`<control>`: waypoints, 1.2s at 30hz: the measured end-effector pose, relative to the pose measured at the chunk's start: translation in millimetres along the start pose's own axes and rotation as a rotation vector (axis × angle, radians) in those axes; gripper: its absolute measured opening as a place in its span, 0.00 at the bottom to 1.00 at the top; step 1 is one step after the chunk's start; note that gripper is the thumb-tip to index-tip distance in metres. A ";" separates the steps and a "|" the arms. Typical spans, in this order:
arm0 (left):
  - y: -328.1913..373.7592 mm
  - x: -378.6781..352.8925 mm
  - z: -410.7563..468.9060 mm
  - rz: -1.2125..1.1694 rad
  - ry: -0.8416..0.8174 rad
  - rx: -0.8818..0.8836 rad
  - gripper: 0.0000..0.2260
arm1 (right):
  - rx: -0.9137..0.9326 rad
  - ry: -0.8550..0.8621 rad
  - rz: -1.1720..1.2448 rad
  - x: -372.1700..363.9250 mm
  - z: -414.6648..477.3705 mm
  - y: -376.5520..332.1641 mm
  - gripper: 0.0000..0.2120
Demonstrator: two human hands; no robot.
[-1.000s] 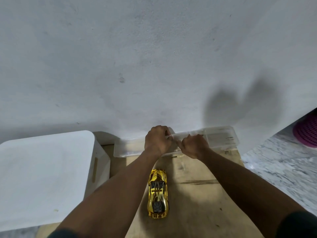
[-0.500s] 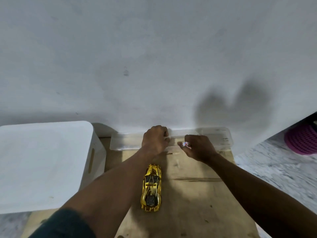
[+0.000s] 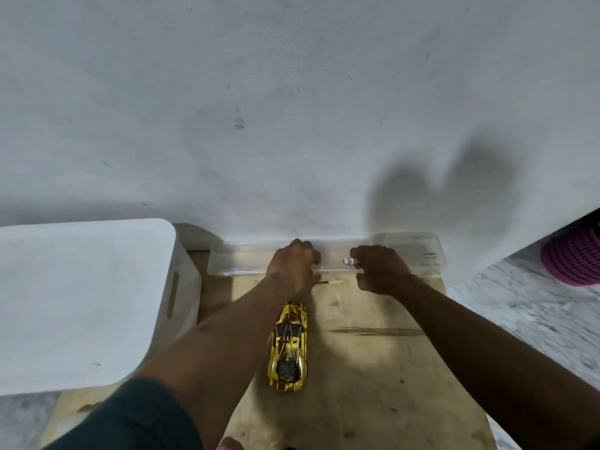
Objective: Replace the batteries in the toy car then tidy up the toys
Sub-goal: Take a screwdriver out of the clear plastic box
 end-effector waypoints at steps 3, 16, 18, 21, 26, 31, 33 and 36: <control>1.7 -0.1 0.5 0.074 -0.013 -0.022 0.17 | 0.017 0.016 -0.049 -2.1 1.7 -1.0 0.10; 4.0 -0.6 -10.2 -0.029 -0.096 -0.016 0.22 | 0.161 0.390 0.087 -33.1 -64.8 -20.2 0.23; 2.8 -2.5 -11.6 -0.036 -0.105 -0.010 0.22 | 0.144 0.408 0.051 -48.9 -70.0 -22.1 0.22; 4.8 -4.4 -13.3 -0.035 -0.111 -0.021 0.23 | 0.137 0.444 -0.028 -69.2 -74.9 -26.3 0.18; 5.1 -1.7 -15.9 -0.023 -0.150 -0.022 0.24 | 0.128 0.505 -0.135 -76.5 -79.4 -31.3 0.20; 9.5 0.3 -20.3 -0.008 -0.199 -0.026 0.22 | 0.130 0.462 -0.098 -76.3 -78.7 -29.1 0.20; 9.9 0.1 -22.3 -0.010 -0.211 -0.023 0.22 | 0.120 0.432 -0.092 -78.5 -77.2 -27.9 0.20; 9.1 1.2 -23.6 -0.016 -0.206 -0.021 0.21 | 0.125 0.423 -0.070 -76.8 -77.1 -28.4 0.20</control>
Point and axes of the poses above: each hand's wrist, its own z-axis towards the middle knuckle, its own x-axis out of the back of the hand, y = z × x, the point moved 7 cm from there along z, towards the middle knuckle, and after that the axes turned 6 degrees about -x, right-handed, at the moved point
